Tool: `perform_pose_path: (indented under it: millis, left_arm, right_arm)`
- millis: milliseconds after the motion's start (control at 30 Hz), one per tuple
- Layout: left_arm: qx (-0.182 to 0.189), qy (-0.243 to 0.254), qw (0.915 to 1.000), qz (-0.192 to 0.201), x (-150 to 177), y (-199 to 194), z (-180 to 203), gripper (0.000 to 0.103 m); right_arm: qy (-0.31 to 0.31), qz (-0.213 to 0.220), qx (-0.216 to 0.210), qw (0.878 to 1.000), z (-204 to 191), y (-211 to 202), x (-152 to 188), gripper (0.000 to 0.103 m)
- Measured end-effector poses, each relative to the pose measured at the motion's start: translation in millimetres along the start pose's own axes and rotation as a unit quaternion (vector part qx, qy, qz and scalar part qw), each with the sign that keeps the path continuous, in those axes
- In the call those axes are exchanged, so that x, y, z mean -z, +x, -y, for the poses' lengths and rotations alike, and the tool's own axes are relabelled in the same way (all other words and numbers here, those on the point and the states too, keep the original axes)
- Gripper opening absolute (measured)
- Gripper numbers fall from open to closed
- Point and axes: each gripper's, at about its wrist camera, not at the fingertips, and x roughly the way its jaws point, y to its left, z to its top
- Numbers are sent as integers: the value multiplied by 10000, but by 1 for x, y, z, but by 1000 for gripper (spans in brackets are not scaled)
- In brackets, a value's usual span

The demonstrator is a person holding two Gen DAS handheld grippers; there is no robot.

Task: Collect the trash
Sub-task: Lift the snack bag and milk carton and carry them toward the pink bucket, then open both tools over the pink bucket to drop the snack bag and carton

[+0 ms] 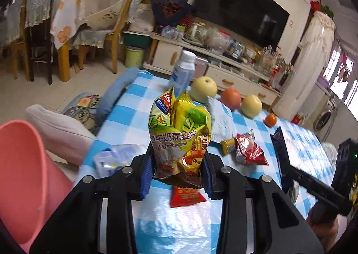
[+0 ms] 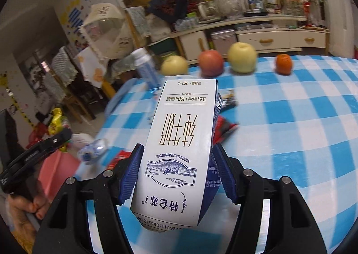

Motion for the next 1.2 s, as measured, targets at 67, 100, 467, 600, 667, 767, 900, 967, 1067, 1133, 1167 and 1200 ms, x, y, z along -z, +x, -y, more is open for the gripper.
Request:
perform_pose_path:
  millis: [67,100,467,600,667,767,900,967,1067,1133,1167,1200]
  left_arm:
    - [-73,-103,9999,61,-2,-8,-10,38]
    - [-134,-145,9998,97,-3,-13,-16,38]
    - [-716,-827,9933,384,-14,-60,-91,38]
    - [-1079,-1264,9848,513,-15,-80,-134,38]
    - [-1208,-1446,9804,567,-15,-88,-150,38]
    - [-1396,-1698,9733,655,-14,-99,-173,38]
    - [-1593,-1963,9649,708,-10,-110,-196,38]
    - [-1645,-2068,9618,716,-8,-114,-206,39]
    - [-1874,-2186,9551,693,-7,-117,-216,54]
    - [-1984,-2230,9515,745,-4,-123,-218,63]
    - [-2032,-2245,9501,756,-4,-123,-219,67]
    - [-2078,-2259,9487,756,-5,-123,-220,73]
  right_arm:
    - [-142,-40,-238,9996,-25,2,2,64]
    - [-218,-61,-355,9991,-38,3,3,64]
    - [-955,-430,-1456,9838,-178,22,23,64]
    - [-1141,-574,-1746,9763,-221,35,28,64]
    - [-1249,-661,-1875,9720,-243,43,31,64]
    - [-1450,-748,-2014,9658,-275,54,35,64]
    - [-1663,-836,-2183,9580,-314,63,44,64]
    - [-1751,-857,-2235,9550,-330,70,48,64]
    - [-1865,-889,-2295,9511,-347,84,55,68]
    - [-1831,-962,-2241,9524,-352,95,58,80]
    - [-1793,-990,-2219,9533,-352,99,60,81]
    - [-1755,-1015,-2209,9540,-351,101,62,82]
